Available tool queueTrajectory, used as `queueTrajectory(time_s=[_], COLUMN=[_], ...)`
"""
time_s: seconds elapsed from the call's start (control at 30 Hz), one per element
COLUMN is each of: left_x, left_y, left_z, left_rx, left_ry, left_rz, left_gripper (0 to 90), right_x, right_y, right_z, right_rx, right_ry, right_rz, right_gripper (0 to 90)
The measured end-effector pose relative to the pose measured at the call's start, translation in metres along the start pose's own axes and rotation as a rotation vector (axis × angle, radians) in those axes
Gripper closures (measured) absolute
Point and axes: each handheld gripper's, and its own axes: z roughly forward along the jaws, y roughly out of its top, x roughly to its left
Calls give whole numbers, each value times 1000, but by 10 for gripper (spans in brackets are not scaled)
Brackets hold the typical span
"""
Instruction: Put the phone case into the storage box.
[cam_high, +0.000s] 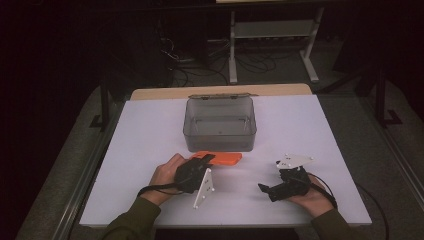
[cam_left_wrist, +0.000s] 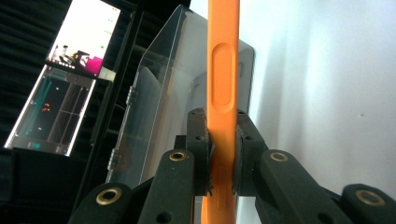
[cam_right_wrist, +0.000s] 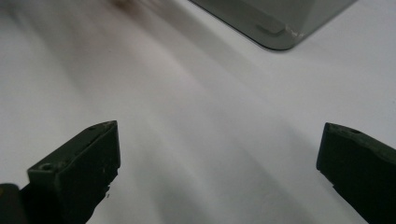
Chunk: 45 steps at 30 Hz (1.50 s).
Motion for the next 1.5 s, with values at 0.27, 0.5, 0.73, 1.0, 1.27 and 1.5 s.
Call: queueTrajectory(time_s=[0.27, 0.5, 0.73, 1.0, 1.27, 1.5], left_x=[4, 8, 12, 17, 21, 25], left_y=[-3, -6, -9, -12, -17, -21], left_z=[0, 0, -1, -1, -1, 0], left_rx=[-13, -20, -28, -43, -54, -62], left_ry=[-13, -29, -40, -54, -74, -99], left_rz=[-69, -126, -175, -241, -312, -389], left_gripper=[795, 795, 795, 795, 795, 795], right_x=[0, 0, 0, 1, 1, 1], right_y=[0, 0, 0, 0, 0, -1], right_z=[0, 0, 0, 0, 1, 1], right_rx=[5, 7, 7, 9, 9, 11], right_ry=[2, 1, 1, 0, -1, -1], right_rz=[0, -2, -1, -5, -7, -8], right_gripper=[0, 0, 0, 0, 0, 0])
